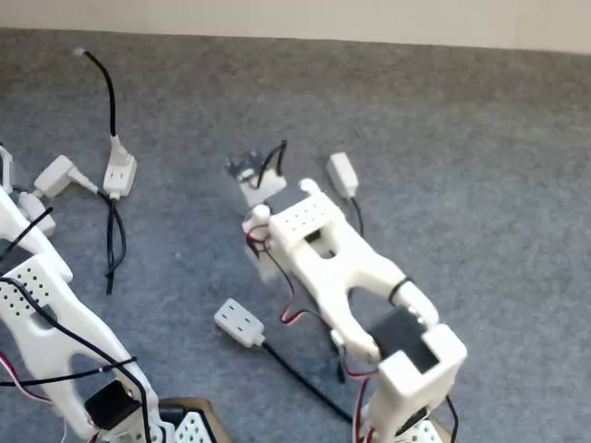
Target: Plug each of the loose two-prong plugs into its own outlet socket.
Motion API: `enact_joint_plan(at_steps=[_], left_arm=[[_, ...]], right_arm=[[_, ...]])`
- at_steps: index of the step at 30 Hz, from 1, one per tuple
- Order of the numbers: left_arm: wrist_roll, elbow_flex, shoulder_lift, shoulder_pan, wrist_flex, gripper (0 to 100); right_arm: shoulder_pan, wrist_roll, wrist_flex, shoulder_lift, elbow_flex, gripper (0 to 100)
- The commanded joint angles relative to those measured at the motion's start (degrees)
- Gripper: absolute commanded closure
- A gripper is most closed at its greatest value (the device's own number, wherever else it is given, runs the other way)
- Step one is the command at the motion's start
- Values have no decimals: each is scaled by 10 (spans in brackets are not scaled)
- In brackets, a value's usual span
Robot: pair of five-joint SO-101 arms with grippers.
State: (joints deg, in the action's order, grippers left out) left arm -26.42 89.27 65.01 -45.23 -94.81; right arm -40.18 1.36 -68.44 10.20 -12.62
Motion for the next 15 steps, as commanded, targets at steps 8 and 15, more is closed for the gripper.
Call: enact_joint_plan(at_steps=[8, 15], left_arm=[[-4, 21, -10, 10, -4, 736], [-4, 21, -11, 10, -13, 736]], right_arm=[[-2, 2, 50, 25, -20, 811], [2, -28, 89, 29, -46, 858]])
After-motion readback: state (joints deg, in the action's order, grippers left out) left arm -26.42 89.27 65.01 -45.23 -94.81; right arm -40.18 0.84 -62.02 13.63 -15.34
